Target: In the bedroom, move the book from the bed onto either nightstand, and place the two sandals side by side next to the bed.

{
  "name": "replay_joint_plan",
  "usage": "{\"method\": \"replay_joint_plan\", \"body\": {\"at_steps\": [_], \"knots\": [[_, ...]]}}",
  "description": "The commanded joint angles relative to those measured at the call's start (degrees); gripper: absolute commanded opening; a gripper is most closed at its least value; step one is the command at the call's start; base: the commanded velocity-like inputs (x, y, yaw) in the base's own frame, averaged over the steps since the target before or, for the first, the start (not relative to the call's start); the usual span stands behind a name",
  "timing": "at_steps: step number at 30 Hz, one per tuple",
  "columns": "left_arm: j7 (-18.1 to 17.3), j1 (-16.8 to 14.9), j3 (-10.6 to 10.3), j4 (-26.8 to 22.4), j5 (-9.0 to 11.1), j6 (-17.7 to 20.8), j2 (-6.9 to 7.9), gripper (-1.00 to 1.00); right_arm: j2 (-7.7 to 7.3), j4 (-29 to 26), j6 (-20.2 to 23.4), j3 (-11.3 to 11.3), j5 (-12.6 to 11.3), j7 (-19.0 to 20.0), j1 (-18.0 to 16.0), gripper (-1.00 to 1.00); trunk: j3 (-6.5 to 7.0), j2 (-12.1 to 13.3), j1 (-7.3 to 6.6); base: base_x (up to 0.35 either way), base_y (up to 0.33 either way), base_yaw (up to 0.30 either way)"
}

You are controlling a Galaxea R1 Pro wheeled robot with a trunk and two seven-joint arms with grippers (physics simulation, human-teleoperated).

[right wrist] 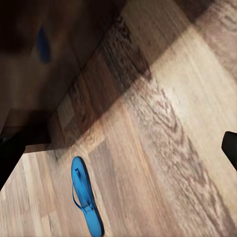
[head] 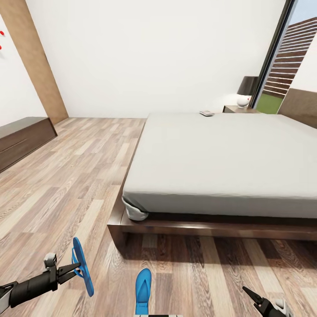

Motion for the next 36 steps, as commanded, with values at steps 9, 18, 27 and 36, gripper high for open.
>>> {"method": "replay_joint_plan", "body": {"at_steps": [9,18,27,36], "knots": [[-0.19,-0.02,-0.46,0.01,0.35,0.55,-0.07,-1.00,0.00,0.18,0.55,0.38,-0.62,0.39,-0.09,1.00,-0.05,-0.02,-0.01,0.000,-0.005,0.000],[-0.19,-0.02,-0.47,0.01,0.35,0.53,-0.09,-1.00,0.00,0.18,0.50,0.39,-0.62,0.33,-0.09,1.00,-0.05,-0.02,-0.01,0.000,-0.092,0.000],[-0.16,-0.02,-0.47,0.01,0.35,0.53,-0.09,-1.00,0.00,0.18,0.55,0.42,-0.62,0.31,-0.09,1.00,-0.05,-0.02,-0.01,0.000,-0.124,0.000],[-0.11,-0.02,-0.47,0.01,0.35,0.53,-0.12,-1.00,0.00,0.18,0.57,0.47,-0.62,0.31,-0.09,1.00,-0.05,-0.02,-0.01,0.000,-0.132,0.000]]}}
